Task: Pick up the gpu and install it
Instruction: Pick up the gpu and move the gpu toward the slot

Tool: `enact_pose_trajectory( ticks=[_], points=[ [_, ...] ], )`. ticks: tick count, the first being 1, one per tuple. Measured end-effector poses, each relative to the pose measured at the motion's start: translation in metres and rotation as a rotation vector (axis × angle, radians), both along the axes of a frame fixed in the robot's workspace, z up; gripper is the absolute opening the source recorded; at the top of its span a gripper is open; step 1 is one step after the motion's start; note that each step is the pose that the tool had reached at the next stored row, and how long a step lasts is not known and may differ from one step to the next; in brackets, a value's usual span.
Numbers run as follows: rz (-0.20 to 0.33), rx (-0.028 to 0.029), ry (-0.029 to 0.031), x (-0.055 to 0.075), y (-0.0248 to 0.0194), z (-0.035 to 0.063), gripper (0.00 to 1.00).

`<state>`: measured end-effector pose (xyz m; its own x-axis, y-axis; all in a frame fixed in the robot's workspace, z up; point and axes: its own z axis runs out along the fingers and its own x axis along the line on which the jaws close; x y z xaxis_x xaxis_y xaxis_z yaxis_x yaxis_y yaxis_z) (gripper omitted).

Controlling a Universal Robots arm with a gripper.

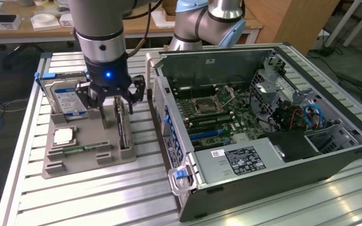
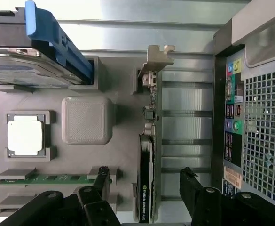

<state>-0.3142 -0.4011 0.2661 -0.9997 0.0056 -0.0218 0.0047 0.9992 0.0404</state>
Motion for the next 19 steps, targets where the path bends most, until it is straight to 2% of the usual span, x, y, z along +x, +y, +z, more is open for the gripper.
enact_pose_trajectory(
  ticks=[11, 19],
  points=[
    [-0.001, 0.0001, 0.0, 0.003, -0.0004, -0.0185, 0.71],
    [-0.03, 0.0004, 0.0, 0.004, -0.0004, -0.0288, 0.71]
  ],
)
